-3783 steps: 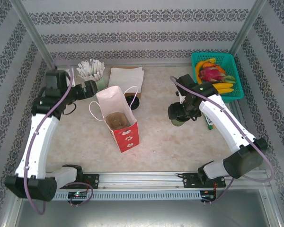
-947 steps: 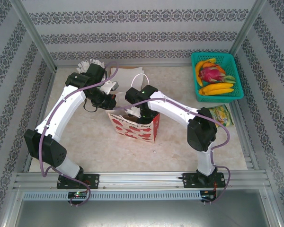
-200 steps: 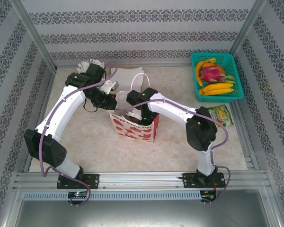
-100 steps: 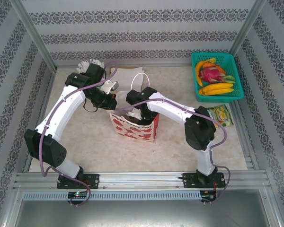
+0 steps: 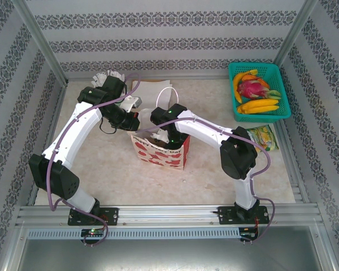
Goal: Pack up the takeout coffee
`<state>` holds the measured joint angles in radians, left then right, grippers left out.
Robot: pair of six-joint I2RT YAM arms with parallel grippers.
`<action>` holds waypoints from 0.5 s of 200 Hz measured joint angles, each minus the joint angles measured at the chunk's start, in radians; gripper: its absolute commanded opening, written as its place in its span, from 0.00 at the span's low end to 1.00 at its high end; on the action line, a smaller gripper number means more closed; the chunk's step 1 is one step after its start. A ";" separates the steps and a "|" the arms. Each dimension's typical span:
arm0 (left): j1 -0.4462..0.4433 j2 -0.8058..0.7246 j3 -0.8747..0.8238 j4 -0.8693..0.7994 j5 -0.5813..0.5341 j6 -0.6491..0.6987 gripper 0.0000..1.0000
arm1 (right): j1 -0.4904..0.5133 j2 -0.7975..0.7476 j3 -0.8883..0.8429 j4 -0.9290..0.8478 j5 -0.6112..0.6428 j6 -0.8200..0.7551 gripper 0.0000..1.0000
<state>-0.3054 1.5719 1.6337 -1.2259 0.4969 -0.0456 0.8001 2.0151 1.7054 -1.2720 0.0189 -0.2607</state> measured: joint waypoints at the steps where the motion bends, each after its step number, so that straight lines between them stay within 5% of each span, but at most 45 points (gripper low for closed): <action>1: 0.000 0.000 0.000 0.000 0.000 0.000 0.00 | 0.000 0.000 0.000 0.000 0.000 0.000 0.63; 100: 0.000 0.000 0.000 0.000 0.000 -0.001 0.01 | 0.001 -0.013 0.003 0.001 -0.001 0.003 0.74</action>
<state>-0.3054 1.5719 1.6337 -1.2255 0.4969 -0.0463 0.8009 2.0026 1.7084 -1.2713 0.0177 -0.2577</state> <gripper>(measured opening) 0.067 0.814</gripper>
